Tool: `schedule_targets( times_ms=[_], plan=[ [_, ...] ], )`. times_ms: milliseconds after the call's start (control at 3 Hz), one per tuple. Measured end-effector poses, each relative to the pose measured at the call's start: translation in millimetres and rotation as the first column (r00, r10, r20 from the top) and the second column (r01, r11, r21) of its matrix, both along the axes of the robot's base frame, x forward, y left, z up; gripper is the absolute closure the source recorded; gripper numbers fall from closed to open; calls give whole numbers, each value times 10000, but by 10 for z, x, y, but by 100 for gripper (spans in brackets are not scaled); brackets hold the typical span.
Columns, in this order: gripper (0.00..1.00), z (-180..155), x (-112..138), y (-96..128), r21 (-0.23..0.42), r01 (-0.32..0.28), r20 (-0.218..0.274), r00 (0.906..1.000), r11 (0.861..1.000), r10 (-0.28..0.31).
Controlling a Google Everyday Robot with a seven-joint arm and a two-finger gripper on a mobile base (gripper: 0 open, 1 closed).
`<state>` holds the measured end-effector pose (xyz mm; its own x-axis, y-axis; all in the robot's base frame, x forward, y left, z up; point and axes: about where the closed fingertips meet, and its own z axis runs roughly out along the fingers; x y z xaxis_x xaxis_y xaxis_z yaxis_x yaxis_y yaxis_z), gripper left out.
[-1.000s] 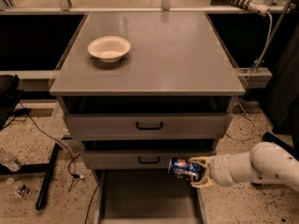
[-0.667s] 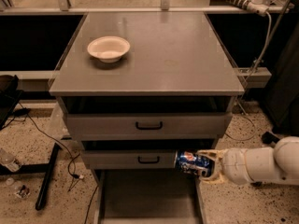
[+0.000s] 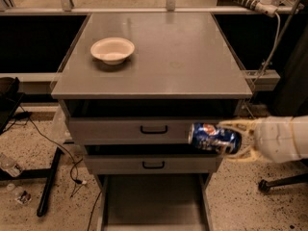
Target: Pick pepsi can from bottom drawer and place on counter
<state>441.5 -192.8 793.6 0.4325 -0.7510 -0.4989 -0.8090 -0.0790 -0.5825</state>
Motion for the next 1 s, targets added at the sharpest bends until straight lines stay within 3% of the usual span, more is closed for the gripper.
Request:
schedule_targets(
  times_ms=[333, 667, 1000],
  plan=[
    [100, 713, 154, -77, 569, -204, 748, 9971, 9982, 161],
    [100, 1022, 248, -121, 1084, -589, 1204, 9917, 9924, 457],
    [100, 1023, 251, -118, 1089, -588, 1205, 9917, 9923, 455]
  ],
)
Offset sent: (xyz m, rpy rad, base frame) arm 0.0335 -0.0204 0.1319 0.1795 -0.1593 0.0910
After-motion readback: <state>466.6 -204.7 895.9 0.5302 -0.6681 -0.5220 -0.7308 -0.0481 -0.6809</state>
